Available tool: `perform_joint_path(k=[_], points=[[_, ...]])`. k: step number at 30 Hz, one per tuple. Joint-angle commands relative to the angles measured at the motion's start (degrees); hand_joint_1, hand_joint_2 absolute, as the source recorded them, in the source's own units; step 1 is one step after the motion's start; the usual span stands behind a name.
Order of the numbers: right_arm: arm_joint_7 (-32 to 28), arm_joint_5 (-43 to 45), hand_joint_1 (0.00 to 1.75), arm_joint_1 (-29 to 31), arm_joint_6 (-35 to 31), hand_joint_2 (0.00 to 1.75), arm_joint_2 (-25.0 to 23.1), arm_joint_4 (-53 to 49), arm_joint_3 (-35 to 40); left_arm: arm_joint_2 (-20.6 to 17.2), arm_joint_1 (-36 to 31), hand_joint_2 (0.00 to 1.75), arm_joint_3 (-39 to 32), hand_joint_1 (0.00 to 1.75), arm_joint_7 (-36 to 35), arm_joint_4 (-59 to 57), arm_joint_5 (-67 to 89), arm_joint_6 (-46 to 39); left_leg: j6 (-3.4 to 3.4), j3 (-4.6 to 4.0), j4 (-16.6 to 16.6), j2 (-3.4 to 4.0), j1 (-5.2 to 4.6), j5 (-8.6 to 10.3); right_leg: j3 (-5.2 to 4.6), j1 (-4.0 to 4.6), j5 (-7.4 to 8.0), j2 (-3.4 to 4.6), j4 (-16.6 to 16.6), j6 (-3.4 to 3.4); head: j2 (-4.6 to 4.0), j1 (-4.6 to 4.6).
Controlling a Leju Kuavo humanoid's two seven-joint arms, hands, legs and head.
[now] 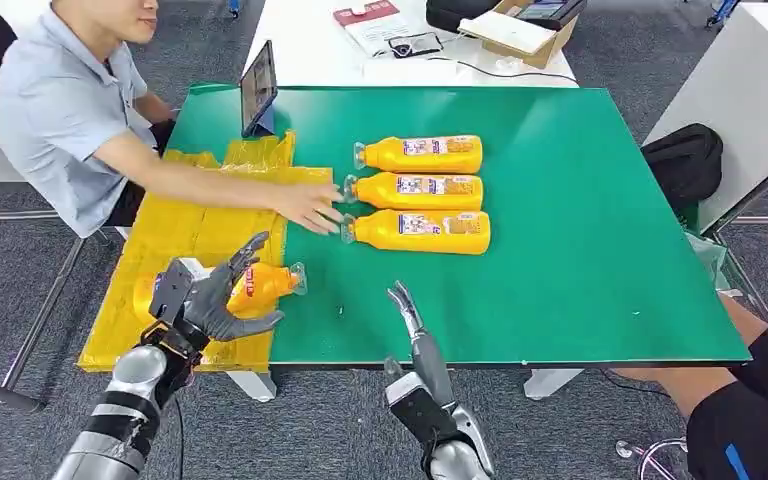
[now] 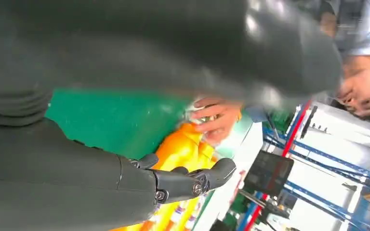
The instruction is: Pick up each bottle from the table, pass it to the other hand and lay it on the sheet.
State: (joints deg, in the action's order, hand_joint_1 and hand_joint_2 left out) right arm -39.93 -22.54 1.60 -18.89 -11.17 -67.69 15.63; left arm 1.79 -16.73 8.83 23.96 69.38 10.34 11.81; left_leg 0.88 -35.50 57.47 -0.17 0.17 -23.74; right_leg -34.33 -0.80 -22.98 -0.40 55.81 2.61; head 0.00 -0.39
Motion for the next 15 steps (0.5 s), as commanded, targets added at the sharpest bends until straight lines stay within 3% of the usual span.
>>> perform_joint_path(k=[1, 4, 8, 15], points=[[10.40, -15.95, 0.00, 6.90, -3.85, 1.75, 7.57, 3.02, -0.08, 8.08, 7.04, 1.75, 0.40, 0.00, 5.16, 19.90, -5.65, -10.57, 0.02, 0.06, 0.07, -0.02, 0.01, -0.10, 0.11, 0.02, -0.07, -0.01, 0.01, -0.03, 0.00, -0.02], [14.74, -21.25, 0.00, 13.66, -3.82, 1.75, 9.58, 8.92, -2.40, 9.87, 11.77, 1.75, 0.78, 0.00, 9.69, 25.34, -7.75, -14.62, 0.05, 0.03, 0.00, 0.15, -0.05, -0.07, 0.06, -0.03, 0.03, 0.17, -0.05, 0.01, 0.00, -0.02], [20.00, -25.47, 0.00, 21.68, -1.36, 1.75, 11.24, 16.74, -4.29, 9.96, 15.98, 1.75, 2.27, 0.00, 10.53, 29.75, -10.12, -16.07, 0.05, 0.10, 0.03, 0.29, -0.09, -0.12, 0.09, -0.06, 0.05, 0.31, -0.04, 0.00, 0.00, -0.02], [22.58, -32.23, 0.00, 31.13, -3.43, 1.75, 12.24, 32.23, -3.97, 8.45, 15.15, 1.75, 2.53, 0.00, 10.40, 28.19, -9.54, -16.98, 0.01, 0.17, 0.01, 0.15, -0.06, -0.05, 0.17, -0.03, 0.03, 0.18, -0.05, -0.04, 0.00, -0.02]])
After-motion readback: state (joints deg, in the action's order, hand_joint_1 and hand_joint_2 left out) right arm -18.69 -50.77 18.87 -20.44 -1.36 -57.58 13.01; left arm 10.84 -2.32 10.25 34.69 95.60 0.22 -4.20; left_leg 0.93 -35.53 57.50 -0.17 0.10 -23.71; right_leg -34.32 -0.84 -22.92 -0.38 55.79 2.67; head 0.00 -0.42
